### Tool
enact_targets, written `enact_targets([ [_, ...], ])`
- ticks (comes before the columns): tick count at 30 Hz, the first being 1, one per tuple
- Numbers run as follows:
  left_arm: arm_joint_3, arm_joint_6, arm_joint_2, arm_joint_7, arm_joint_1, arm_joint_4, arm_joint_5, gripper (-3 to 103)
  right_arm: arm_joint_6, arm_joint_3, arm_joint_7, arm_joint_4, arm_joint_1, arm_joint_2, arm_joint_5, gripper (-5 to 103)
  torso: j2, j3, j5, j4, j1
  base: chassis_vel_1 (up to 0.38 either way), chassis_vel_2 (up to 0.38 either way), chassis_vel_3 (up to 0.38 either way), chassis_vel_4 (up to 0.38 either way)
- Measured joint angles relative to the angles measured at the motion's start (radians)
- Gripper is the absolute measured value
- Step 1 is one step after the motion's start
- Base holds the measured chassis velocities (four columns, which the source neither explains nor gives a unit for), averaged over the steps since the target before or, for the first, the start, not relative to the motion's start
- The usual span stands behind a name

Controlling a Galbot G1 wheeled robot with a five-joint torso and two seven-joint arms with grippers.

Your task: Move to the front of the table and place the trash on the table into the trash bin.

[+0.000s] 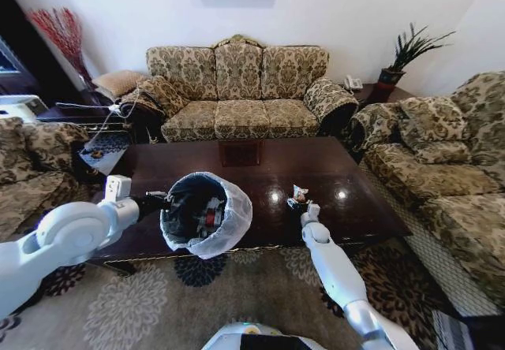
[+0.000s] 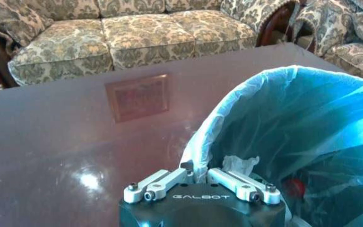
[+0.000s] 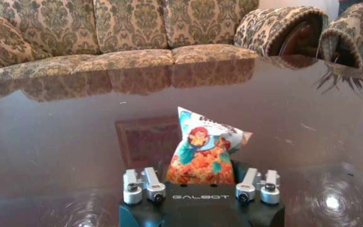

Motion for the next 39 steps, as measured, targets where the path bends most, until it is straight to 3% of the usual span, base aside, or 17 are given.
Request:
enact_targets([
  [1, 0.0, 0.0, -0.003, 0.0, 0.0, 0.0, 0.002, 0, -0.001, 0.0, 0.002, 0.004, -0.003, 0.0, 0.0, 65, 0.0, 0.0, 0.0001, 0.0001, 0.0, 0.0, 0.0, 0.0, 0.0],
  [2, 0.0, 0.0, -0.007, 0.0, 0.0, -0.001, 0.005, 0, -0.005, 0.001, 0.007, 0.012, -0.009, -0.001, 0.001, 54, 0.0, 0.0, 0.0002, 0.0001, 0.0, 0.0, 0.0, 0.0, 0.0],
  [5, 0.001, 0.001, -0.01, 0.001, 0.001, -0.005, 0.006, 0, -0.019, 0.002, 0.014, 0.026, -0.017, -0.002, 0.003, 54, 0.0, 0.0, 0.0002, 0.0, 0.0, 0.0, 0.0, 0.0, 0.0],
  [7, -0.002, 0.001, -0.011, 0.001, 0.001, -0.006, 0.006, 0, -0.021, 0.003, 0.021, 0.041, -0.028, -0.003, 0.005, 38, 0.0, 0.0, 0.0005, -0.0002, 0.0, 0.0, 0.0, 0.0, 0.0],
  [11, -0.006, 0.001, -0.017, 0.001, 0.001, -0.009, 0.006, 0, -0.013, 0.004, 0.037, 0.073, -0.046, -0.003, 0.01, 33, 0.0, 0.0, 0.0004, -0.0001, 0.0, 0.0, 0.0, 0.0, 0.0],
  [13, -0.012, 0.004, -0.026, 0.0, 0.003, -0.014, 0.006, 0, -0.002, 0.005, 0.053, 0.158, -0.084, -0.007, 0.021, 17, 0.0, 0.0, 0.0008, 0.0, 0.0, 0.0, 0.0, 0.0, 0.0],
  [17, -0.015, 0.01, -0.027, -0.004, 0.01, -0.014, 0.004, 0, 0.061, 0.009, 0.047, 0.337, -0.142, -0.013, 0.047, 8, 0.0, 0.0, 0.0004, -0.0001, 0.0, 0.0, 0.0, 0.0, 0.0],
  [19, -0.015, 0.011, -0.022, -0.005, 0.009, -0.014, 0.002, 0, 0.068, 0.005, 0.026, 0.44, -0.163, -0.019, 0.062, 8, 0.0, 0.0, 0.0007, 0.0, 0.0, 0.0, 0.0, 0.0, 0.0],
  [22, -0.013, 0.011, 0.009, -0.013, 0.002, 0.0, -0.012, 0, 0.039, -0.053, -0.046, 0.771, -0.186, -0.044, 0.157, 3, 0.0, 0.0, 0.0003, -0.0001, 0.0, 0.0, 0.0, 0.0, 0.0],
  [23, -0.013, 0.011, 0.009, -0.013, 0.002, 0.0, -0.012, 0, 0.039, -0.053, -0.046, 0.771, -0.186, -0.044, 0.157, 3, 0.0, 0.0, 0.0003, -0.0001, 0.0, 0.0, 0.0, 0.0, 0.0],
  [27, -0.014, 0.011, 0.066, -0.025, -0.003, 0.019, -0.052, 0, -0.017, -0.195, -0.149, 1.062, -0.169, -0.079, 0.259, 3, 0.0, 0.0, 0.0001, 0.0, 0.0, 0.0, 0.0, 0.0, 0.0],
  [31, -0.016, 0.011, 0.081, -0.029, -0.005, 0.027, -0.064, 0, -0.026, -0.284, -0.217, 1.121, -0.163, -0.107, 0.289, 3, 0.0, 0.0, 0.0005, 0.0, 0.0, 0.0, 0.0, 0.0, 0.0],
  [39, -0.012, 0.007, 0.055, -0.029, -0.012, 0.04, -0.064, 0, 0.009, -0.433, -0.29, 1.091, -0.195, -0.152, 0.206, 3, 0.0, 0.0, 0.0, 0.0, 0.0, 0.0, 0.0, 0.0, 0.0],
])
